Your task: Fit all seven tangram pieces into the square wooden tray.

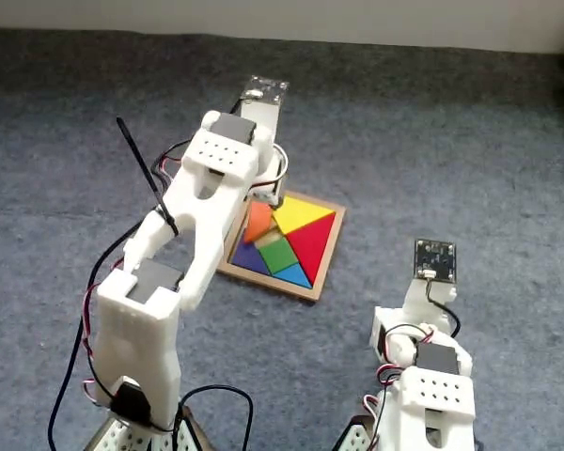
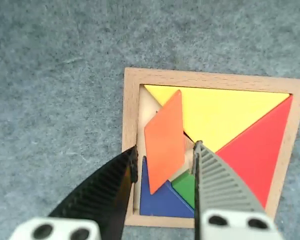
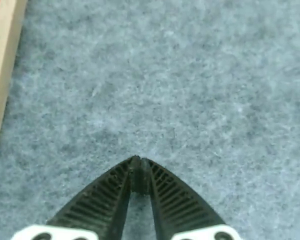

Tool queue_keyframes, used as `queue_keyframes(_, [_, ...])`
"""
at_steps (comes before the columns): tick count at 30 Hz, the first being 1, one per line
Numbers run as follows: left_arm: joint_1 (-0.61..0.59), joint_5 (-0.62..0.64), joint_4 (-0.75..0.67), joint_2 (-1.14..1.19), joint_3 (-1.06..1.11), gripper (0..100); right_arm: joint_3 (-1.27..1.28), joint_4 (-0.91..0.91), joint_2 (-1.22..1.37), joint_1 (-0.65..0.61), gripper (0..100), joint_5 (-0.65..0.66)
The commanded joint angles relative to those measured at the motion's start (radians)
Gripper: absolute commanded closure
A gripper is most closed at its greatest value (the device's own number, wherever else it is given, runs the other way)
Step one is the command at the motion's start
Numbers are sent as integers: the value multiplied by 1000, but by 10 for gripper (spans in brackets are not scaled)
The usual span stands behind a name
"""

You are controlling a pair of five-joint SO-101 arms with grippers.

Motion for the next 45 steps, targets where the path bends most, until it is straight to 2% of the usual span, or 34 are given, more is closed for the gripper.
queue_keyframes(1, [61,-55,5,-5,1,815,-8,1,-16,16,994,11])
queue_keyframes(5, [79,-60,-18,-4,48,815,-8,1,-16,16,994,11])
queue_keyframes(10, [42,-60,-58,62,85,814,-8,1,-16,18,994,11])
queue_keyframes(17, [12,-57,-43,177,-8,818,-8,1,-16,18,994,11])
queue_keyframes(33, [4,-38,-20,170,-61,814,-8,1,-16,18,994,11])
queue_keyframes(45, [-31,-20,84,145,-182,813,-8,1,-16,18,994,11])
